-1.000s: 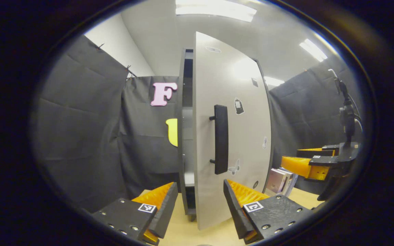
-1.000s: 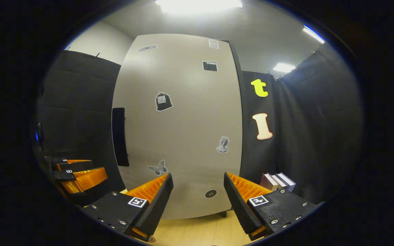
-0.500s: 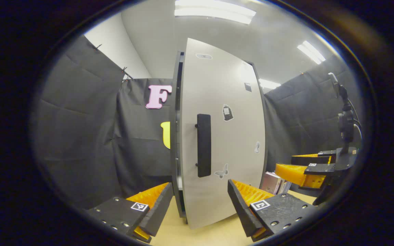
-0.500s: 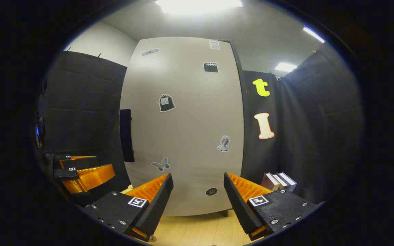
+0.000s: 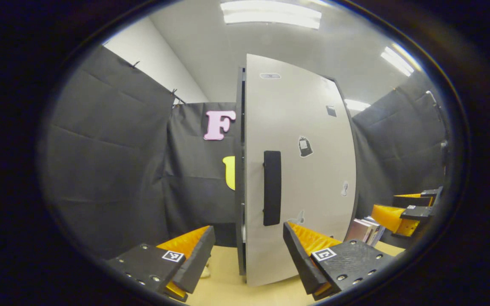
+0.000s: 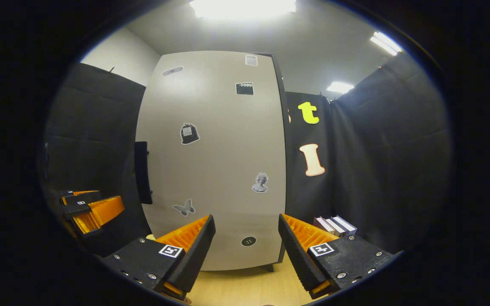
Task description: Open the cabinet door with the right hand, grasp the bottle in the cabinet with the left hand and place it on the coaster, then close the cabinet door with the right hand.
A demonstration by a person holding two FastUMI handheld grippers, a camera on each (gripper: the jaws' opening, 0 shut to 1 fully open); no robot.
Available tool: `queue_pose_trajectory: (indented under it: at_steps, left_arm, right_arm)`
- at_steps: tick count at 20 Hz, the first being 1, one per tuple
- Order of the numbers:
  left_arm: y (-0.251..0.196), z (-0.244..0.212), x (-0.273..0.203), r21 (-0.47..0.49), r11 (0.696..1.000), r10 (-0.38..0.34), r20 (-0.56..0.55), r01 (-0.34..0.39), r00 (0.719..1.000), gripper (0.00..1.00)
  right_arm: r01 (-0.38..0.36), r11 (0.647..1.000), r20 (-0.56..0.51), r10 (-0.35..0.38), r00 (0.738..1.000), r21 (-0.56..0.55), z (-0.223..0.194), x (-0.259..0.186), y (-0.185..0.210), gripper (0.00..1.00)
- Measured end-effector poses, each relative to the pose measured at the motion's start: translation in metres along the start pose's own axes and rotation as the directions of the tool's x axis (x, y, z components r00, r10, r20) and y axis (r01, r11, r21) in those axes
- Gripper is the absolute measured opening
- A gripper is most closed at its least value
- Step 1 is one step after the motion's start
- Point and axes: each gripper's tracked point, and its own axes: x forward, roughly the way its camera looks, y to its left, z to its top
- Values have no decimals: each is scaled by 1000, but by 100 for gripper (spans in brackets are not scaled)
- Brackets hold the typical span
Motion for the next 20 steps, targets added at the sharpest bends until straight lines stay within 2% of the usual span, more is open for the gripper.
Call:
queue_pose_trajectory:
  at_steps: [1, 2, 3, 5, 11, 13, 15, 20]
  left_arm:
    - [-2, 0, 1, -10, 1000, -6, -6, 6, 1000, 98]
    - [-4, -2, 4, -21, 1000, -11, -15, 11, 1000, 98]
    - [-6, -5, 5, -35, 999, -15, -28, 14, 999, 93]
    - [-7, -8, 11, -57, 998, -23, -39, 21, 999, 93]
    - [-2, -4, 15, -5, 1000, -19, -16, 19, 1000, 93]
    - [-13, -14, 17, -21, 998, -62, -27, 62, 998, 93]
    - [-11, -27, 18, -17, 999, -51, -54, 50, 997, 93]
    - [-3, -20, 15, 10, 999, -33, -43, 33, 999, 93]
  right_arm:
    - [3, 1000, 5, -3, 1000, -3, 2, 0, 0, 92]
    - [3, 1000, 8, -3, 1000, -13, 4, 1, 1, 92]
    - [3, 1000, 7, -2, 1000, -24, 4, 2, 3, 92]
    - [4, 1000, -2, -4, 1000, -25, 0, 3, 4, 92]
    - [-18, 1000, -8, 18, 1000, -9, 1, 12, 10, 92]
    - [-53, 999, -8, 53, 999, 10, 1, 16, 19, 92]
    - [-27, 1000, -35, 27, 999, 0, -4, 19, 11, 92]
    - [-6, 1000, -28, 7, 1000, 30, 0, 21, 7, 92]
